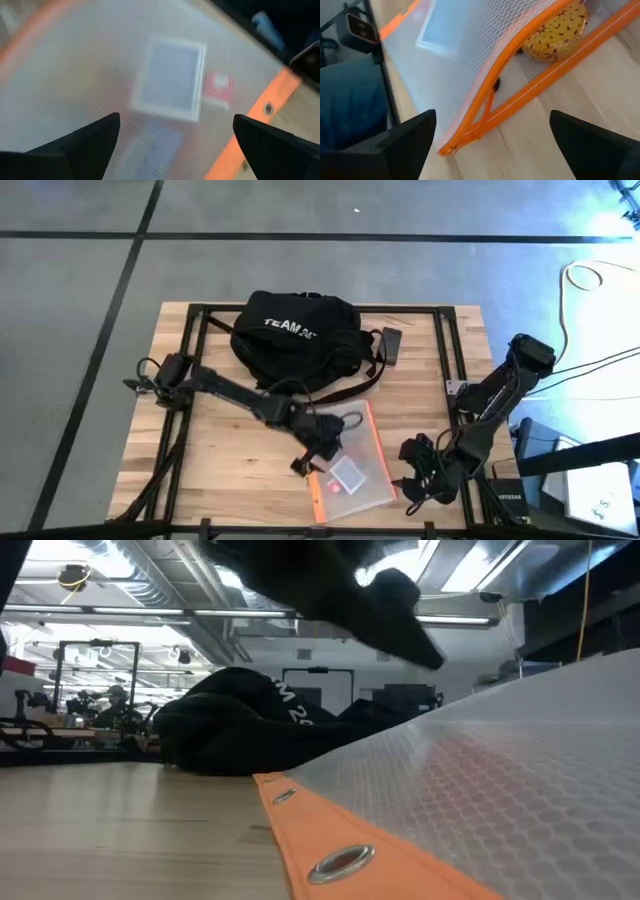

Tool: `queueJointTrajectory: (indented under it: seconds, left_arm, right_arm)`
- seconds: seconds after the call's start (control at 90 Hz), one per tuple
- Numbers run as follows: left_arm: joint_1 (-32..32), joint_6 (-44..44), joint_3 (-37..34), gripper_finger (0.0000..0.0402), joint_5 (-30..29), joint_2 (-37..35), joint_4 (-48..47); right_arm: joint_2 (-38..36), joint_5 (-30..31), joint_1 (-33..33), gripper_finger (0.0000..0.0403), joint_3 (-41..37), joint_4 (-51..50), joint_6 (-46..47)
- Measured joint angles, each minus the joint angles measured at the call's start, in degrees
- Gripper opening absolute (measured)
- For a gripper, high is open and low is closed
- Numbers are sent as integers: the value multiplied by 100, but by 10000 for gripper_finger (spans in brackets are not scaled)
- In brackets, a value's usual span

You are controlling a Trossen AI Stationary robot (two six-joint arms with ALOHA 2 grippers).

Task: Unpack backpack
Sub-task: Close the white zip bag

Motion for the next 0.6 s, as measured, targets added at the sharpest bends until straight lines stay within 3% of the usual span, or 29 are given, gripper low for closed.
queueJointTrajectory:
  seconds: [0.211, 0.6]
  left_arm:
    - [-689, -826, 0, 373, -1683, 37, 194]
    - [-1833, -3157, 0, 373, -3177, 664, 254]
  right_arm:
    - [254, 447, -6, 371, 0, 334, -65]
    - [644, 630, -6, 371, 1, 155, 568]
